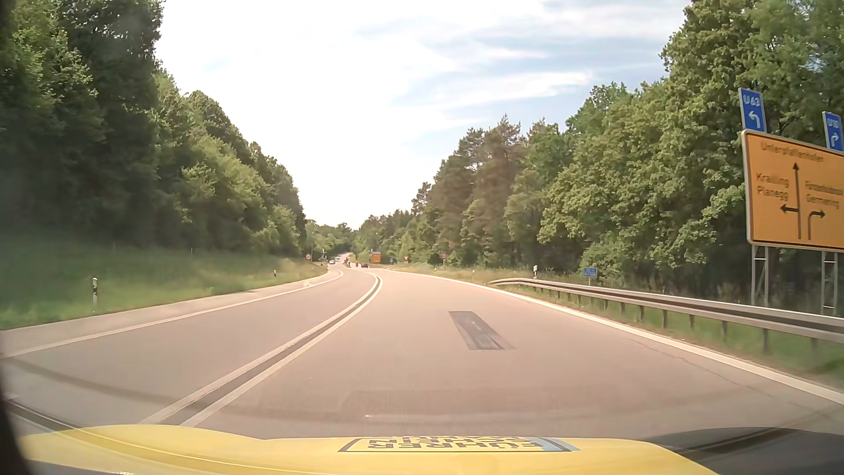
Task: Follow the waypoints while adhering to traffic rules and regulations
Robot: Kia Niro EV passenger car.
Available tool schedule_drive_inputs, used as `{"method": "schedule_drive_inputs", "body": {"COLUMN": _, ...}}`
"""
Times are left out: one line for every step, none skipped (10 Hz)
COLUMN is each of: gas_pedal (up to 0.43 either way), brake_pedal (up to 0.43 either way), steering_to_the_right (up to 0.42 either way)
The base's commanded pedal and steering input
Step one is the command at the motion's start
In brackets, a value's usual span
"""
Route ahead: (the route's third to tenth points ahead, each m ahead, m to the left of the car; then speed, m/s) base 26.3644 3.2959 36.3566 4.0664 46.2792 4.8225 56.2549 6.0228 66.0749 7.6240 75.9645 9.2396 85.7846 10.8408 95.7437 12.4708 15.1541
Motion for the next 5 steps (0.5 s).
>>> {"method": "schedule_drive_inputs", "body": {"gas_pedal": 0.0, "brake_pedal": 0.0, "steering_to_the_right": -0.015}}
{"method": "schedule_drive_inputs", "body": {"gas_pedal": 0.0, "brake_pedal": 0.0, "steering_to_the_right": -0.015}}
{"method": "schedule_drive_inputs", "body": {"gas_pedal": 0.0, "brake_pedal": 0.0, "steering_to_the_right": -0.015}}
{"method": "schedule_drive_inputs", "body": {"gas_pedal": 0.0, "brake_pedal": 0.0, "steering_to_the_right": -0.015}}
{"method": "schedule_drive_inputs", "body": {"gas_pedal": 0.0, "brake_pedal": 0.0, "steering_to_the_right": -0.015}}
